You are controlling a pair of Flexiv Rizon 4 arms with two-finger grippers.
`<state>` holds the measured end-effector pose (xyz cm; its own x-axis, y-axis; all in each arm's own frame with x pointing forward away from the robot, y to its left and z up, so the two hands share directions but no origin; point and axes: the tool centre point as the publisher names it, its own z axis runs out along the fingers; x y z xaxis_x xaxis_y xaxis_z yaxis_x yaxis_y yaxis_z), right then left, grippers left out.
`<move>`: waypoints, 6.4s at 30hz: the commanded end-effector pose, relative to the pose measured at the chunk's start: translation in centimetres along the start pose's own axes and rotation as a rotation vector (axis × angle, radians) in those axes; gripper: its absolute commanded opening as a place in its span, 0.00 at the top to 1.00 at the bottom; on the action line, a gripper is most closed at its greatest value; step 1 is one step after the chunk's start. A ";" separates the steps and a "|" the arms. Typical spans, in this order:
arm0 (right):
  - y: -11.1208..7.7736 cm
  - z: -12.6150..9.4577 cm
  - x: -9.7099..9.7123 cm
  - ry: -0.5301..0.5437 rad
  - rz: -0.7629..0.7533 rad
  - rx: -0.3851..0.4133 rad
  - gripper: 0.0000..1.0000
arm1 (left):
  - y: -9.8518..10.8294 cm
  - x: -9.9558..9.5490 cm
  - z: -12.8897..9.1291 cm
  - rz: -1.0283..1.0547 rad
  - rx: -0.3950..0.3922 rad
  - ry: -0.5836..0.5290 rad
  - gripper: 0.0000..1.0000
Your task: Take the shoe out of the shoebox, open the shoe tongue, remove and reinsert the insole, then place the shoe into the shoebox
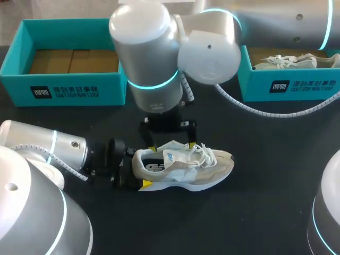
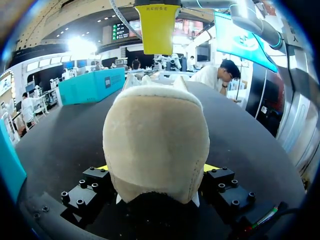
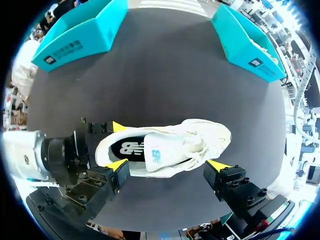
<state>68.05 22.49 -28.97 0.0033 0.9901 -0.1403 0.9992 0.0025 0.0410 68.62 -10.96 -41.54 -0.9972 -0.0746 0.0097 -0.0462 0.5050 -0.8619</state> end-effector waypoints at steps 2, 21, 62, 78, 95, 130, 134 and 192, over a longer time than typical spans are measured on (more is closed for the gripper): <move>-1.9 0.8 2.8 -0.103 0.219 -0.041 0.00 | 0.2 0.3 0.5 0.000 -0.004 0.001 1.00; -0.5 3.8 1.3 -0.125 0.334 -0.047 0.00 | 0.2 0.3 0.5 0.000 -0.004 0.001 1.00; -0.2 5.2 -5.3 -0.295 0.543 -0.044 0.59 | 0.2 0.3 0.5 0.000 -0.004 0.001 1.00; 0.2 5.1 -8.8 -0.076 0.466 -0.027 1.00 | 0.2 0.3 0.5 0.000 -0.004 0.001 1.00; 1.0 8.0 -11.8 -0.058 0.395 -0.020 0.54 | 0.2 0.3 0.5 0.000 -0.004 0.001 1.00; -0.4 12.0 -15.5 -0.099 0.453 0.030 0.11 | 0.2 0.3 0.5 0.000 -0.004 0.001 1.00; 0.0 9.7 -15.7 -0.101 0.439 -0.009 0.02 | 0.2 0.3 0.5 0.000 -0.004 0.001 1.00; 3.4 -5.1 0.1 -0.046 -1.061 -0.099 1.00 | 0.2 0.3 0.5 0.000 -0.004 0.001 1.00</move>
<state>70.96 22.94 -23.80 -0.8630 0.4677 -0.1911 0.4822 0.8754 -0.0352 68.53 -11.10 -41.54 -0.9972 -0.0744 0.0107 -0.0470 0.5055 -0.8615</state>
